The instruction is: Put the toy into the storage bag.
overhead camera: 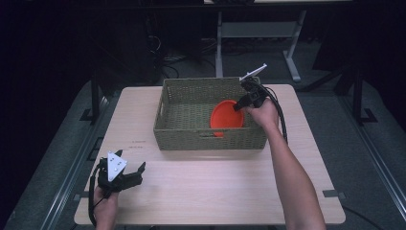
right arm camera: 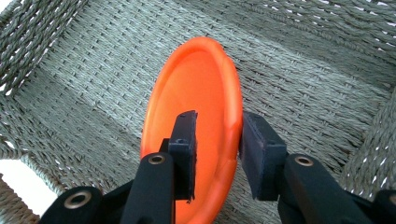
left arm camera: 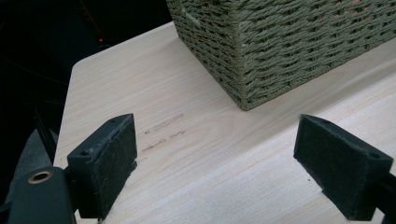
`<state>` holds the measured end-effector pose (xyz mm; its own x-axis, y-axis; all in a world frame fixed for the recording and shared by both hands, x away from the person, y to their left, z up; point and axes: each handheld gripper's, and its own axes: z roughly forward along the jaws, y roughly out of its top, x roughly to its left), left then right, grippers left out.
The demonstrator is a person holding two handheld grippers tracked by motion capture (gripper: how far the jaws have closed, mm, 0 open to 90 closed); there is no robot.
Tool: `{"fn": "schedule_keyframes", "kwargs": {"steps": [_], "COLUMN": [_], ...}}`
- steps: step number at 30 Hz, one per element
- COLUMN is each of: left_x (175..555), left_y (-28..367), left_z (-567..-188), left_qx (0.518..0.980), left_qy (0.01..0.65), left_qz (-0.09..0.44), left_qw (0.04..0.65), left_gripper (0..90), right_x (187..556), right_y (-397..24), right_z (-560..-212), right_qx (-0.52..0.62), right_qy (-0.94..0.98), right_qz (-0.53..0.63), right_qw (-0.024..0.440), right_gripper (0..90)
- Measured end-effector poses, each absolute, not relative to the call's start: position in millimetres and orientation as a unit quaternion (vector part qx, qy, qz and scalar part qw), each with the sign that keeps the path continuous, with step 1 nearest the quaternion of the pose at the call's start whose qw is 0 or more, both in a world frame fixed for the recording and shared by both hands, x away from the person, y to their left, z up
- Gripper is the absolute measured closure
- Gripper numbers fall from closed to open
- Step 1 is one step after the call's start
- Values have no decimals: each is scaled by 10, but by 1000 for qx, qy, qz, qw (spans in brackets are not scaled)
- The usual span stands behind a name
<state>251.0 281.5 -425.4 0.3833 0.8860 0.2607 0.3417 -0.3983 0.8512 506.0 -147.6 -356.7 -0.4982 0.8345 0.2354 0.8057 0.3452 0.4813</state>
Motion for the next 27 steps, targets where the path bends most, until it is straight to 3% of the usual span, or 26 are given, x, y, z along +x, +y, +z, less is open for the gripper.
{"fn": "schedule_keyframes", "kwargs": {"steps": [12, 27], "left_x": [2507, 2496], "left_y": [2815, 2822], "left_z": [-4254, -4246], "left_qx": [745, 746], "left_qy": [412, 412], "left_qz": [375, 376], "left_qw": [367, 364], "left_gripper": [128, 128], "right_x": [5028, 4925], "right_y": [-1522, -1634], "right_z": [-3519, -3448], "right_qx": [504, 500], "right_qy": [815, 803], "right_qz": [283, 324], "right_qw": [35, 4], "right_gripper": [617, 500]}}
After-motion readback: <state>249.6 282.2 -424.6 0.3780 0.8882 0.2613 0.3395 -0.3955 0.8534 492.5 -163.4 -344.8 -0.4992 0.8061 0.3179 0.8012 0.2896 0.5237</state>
